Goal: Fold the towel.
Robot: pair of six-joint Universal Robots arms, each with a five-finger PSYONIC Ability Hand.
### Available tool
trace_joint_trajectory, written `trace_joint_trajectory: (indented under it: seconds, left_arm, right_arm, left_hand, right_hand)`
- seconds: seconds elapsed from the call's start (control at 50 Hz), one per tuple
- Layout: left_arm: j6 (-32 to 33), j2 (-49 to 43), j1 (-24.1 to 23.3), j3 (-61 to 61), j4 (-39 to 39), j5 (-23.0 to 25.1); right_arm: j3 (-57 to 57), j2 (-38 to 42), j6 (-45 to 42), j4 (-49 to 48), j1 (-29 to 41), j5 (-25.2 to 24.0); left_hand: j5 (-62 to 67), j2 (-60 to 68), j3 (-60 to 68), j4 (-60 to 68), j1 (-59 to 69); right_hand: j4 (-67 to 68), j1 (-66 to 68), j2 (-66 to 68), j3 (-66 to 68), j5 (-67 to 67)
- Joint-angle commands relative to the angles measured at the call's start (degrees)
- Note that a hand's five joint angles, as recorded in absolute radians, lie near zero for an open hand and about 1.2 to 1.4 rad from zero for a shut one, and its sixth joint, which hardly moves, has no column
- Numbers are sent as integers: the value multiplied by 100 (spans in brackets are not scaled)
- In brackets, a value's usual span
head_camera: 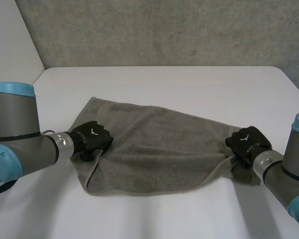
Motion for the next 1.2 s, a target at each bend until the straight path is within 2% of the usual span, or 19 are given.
trace_joint_trajectory:
  seconds: [0.02,0.32,0.68,0.78,0.8,0.82,0.86,0.98,1.06,1.12,1.18,1.2]
  left_arm:
    - [-9,124,105,-135,1,15]
    - [-18,502,255,-504,10,68]
    - [-18,511,334,-724,80,68]
    - [-9,502,360,-812,220,68]
    - [-9,502,360,-856,281,68]
    - [-9,502,360,-882,395,59]
    - [-9,511,360,-891,527,68]
    - [-53,1010,395,-900,642,68]
    - [-123,1434,413,-935,669,41]
    - [-577,2257,658,-1049,695,-11]
    - [-914,2479,773,-1111,704,-11]
    - [-1393,2680,904,-1207,730,-20]
  right_arm:
    - [8,15,-12,0,0,5]
    - [9,77,-135,0,0,5]
    - [-9,68,-126,0,0,5]
    - [-9,68,-126,0,0,5]
    - [-9,68,-126,0,0,5]
    - [-18,68,-126,8,0,5]
    - [-27,59,-126,17,0,14]
    - [-132,-196,-56,131,-27,40]
    - [-263,-1019,-12,525,-166,31]
    - [-465,-1494,-21,938,-333,31]
    - [-728,-1742,-21,1508,-561,23]
    - [-730,-1743,-21,1511,-563,22]
  left_hand:
    - [756,769,769,766,737]
    - [756,769,769,766,737]
    - [739,752,752,749,720]
    - [1193,1206,1206,1204,1174]
    - [2193,2206,2205,2203,2174]
    - [2617,2630,2629,2627,2598]
    - [2621,2634,2633,2631,2602]
    - [2621,2634,2633,2631,2602]
    - [2621,2634,2633,2631,2602]
    - [2621,2634,2633,2631,2602]
    - [2621,2634,2633,2631,2602]
    - [2621,2634,2633,2631,2602]
  right_hand:
    - [328,379,402,340,329]
    - [328,379,402,340,329]
    - [328,379,402,340,329]
    - [328,379,402,340,329]
    - [328,379,402,340,329]
    - [328,379,402,340,329]
    - [328,379,402,340,329]
    - [328,379,402,340,329]
    - [328,379,402,340,329]
    - [328,379,402,340,329]
    - [328,379,402,340,329]
    - [328,379,402,340,329]
